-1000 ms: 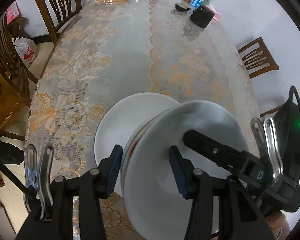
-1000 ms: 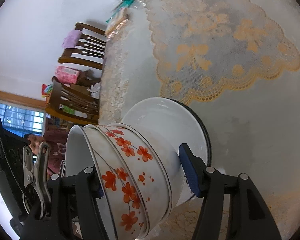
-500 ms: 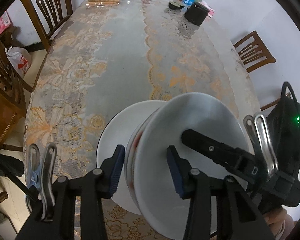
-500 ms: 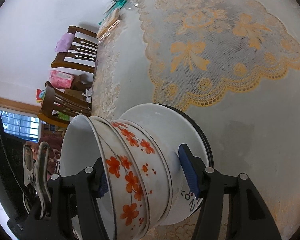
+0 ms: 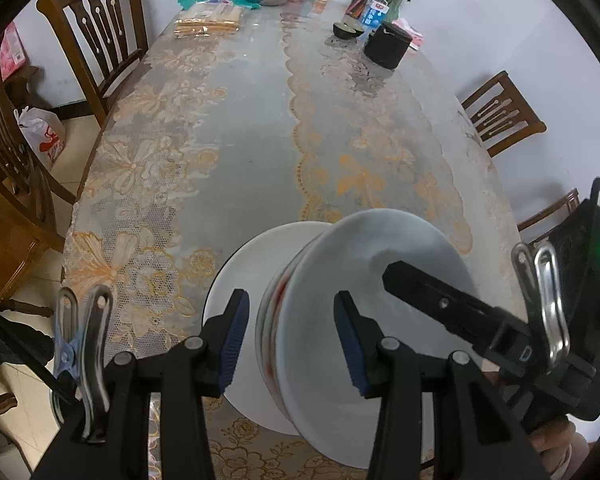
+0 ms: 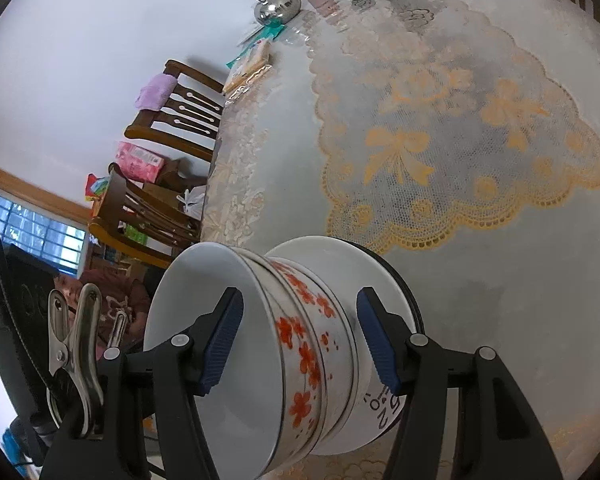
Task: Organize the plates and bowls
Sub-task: 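Carry the bowl stack over the plate stack with the right gripper, then lower the bowl stack onto the plates and open the right gripper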
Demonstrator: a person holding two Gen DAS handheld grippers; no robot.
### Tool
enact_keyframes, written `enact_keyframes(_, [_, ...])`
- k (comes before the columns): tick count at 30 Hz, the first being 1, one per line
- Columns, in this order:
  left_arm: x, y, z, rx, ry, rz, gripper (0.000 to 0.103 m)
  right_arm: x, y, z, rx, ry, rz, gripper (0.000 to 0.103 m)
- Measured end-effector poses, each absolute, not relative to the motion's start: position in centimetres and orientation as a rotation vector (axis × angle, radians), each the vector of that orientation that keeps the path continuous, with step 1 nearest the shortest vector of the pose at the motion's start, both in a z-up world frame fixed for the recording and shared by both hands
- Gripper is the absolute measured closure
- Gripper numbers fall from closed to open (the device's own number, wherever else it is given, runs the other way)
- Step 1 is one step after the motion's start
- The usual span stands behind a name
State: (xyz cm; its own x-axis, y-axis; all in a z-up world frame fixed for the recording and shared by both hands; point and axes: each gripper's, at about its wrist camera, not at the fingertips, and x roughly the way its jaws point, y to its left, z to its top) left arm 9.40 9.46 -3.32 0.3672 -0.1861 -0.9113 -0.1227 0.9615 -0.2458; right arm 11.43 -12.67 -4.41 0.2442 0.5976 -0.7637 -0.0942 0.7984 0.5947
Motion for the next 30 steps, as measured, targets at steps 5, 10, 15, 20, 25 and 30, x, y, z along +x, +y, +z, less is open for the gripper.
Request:
enact_keyframes(5, [9.2,9.3,-3.3,-0.288,1.208,-0.041,0.056,11.0,-12.9,-4.0,0.478,1.232,0.480,0.042])
enact_keyframes(10, [9.0,9.2,-3.2,-0.281,1.210,-0.033,0.047,10.7,-12.8,-3.3,0.464,1.212,0.478,0.042])
enact_keyframes(15, [8.9,9.2,-3.1,-0.273,1.211,-0.036,0.044,10.3,-12.8,-3.1,0.463,1.201,0.465,0.042])
enact_keyframes(20, [8.9,9.2,-3.1,-0.265,1.208,-0.041,0.035,10.0,-12.9,-2.6,0.461,1.183,0.455,0.042])
enact_keyframes(25, [8.7,9.1,-2.7,-0.244,1.193,-0.053,0.033,9.4,-13.2,-1.9,0.460,1.153,0.453,0.042])
enact_keyframes(30, [8.2,9.2,-1.8,-0.233,1.167,-0.050,0.033,8.5,-13.4,-0.7,0.438,1.107,0.449,0.041])
